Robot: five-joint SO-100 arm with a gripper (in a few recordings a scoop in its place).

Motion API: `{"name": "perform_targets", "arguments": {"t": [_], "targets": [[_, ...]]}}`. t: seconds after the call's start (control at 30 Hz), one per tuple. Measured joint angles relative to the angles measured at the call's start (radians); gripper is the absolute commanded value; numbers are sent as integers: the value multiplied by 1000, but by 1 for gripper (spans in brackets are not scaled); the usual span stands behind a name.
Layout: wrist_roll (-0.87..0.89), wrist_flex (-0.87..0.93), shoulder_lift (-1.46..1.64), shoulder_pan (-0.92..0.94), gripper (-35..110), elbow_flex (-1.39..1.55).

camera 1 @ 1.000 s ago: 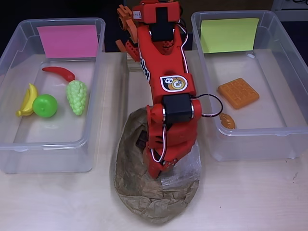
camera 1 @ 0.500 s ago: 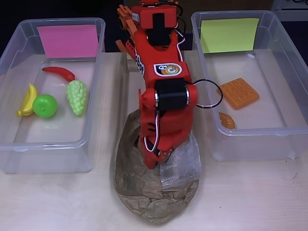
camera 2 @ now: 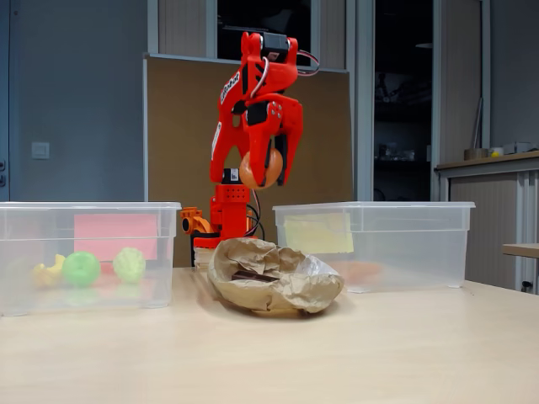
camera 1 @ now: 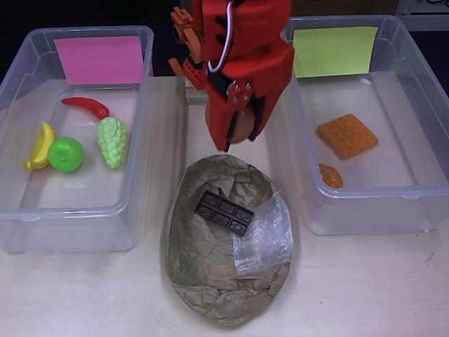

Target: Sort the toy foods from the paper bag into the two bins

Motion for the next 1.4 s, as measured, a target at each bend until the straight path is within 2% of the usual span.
{"name": "perform_targets", "arguments": {"t": [0.13, 0.3, 0.5, 0.67, 0.9, 1.03, 1.27, 1.4], "targets": [[235, 0, 278, -124, 11, 268], [634, -2, 456, -373, 10, 448], [1146, -2, 425, -683, 10, 451], [1424, -35, 291, -813, 10, 344], [1572, -219, 106, -862, 12, 311], [1589, -327, 2, -873, 20, 285], [1493, -390, -179, -857, 30, 170], [1396, -362, -288, -836, 38, 61]]}}
